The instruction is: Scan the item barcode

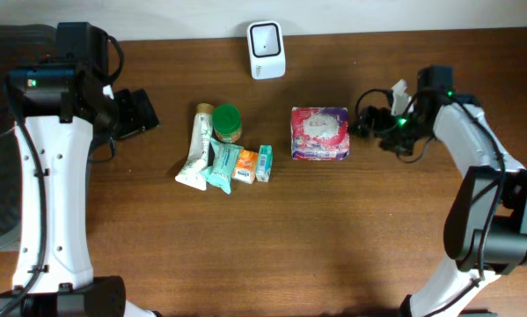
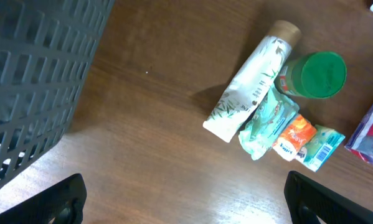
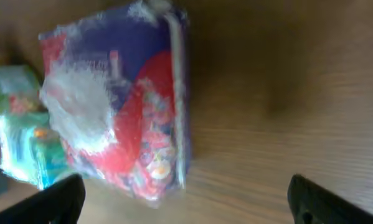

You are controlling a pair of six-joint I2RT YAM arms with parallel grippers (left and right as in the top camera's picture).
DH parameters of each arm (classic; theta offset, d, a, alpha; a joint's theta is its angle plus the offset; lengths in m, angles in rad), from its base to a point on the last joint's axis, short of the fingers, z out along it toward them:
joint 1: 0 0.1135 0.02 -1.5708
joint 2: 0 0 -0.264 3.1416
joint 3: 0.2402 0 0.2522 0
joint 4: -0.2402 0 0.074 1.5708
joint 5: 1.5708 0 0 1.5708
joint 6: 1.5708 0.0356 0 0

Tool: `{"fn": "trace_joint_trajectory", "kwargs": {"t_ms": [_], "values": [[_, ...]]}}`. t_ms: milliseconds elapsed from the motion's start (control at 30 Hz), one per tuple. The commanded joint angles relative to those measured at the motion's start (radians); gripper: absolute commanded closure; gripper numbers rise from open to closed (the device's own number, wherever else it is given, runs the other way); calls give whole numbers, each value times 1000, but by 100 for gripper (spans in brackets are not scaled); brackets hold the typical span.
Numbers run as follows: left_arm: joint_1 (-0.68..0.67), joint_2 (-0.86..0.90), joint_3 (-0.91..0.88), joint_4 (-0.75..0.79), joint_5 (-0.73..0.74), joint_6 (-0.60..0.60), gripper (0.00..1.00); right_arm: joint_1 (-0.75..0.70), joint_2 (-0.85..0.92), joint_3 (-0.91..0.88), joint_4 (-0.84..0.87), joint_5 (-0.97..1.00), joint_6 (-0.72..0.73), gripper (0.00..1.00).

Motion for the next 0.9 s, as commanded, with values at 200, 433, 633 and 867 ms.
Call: {"fn": "trace_joint_trajectory", "kwargs": {"t_ms": [200, 433, 633, 867], "values": [[2, -18, -1, 0, -8, -9, 1, 55, -3, -138, 212, -136, 167, 8], [2, -18, -1, 0, -8, -9, 1, 81, 109, -144, 277, -151, 222, 27], [2, -18, -1, 0, -8, -9, 1, 109, 133, -127, 286, -167, 250, 96], [2, -18, -1, 0, -8, -9, 1, 144, 117, 79, 257, -239, 309, 96]]}}
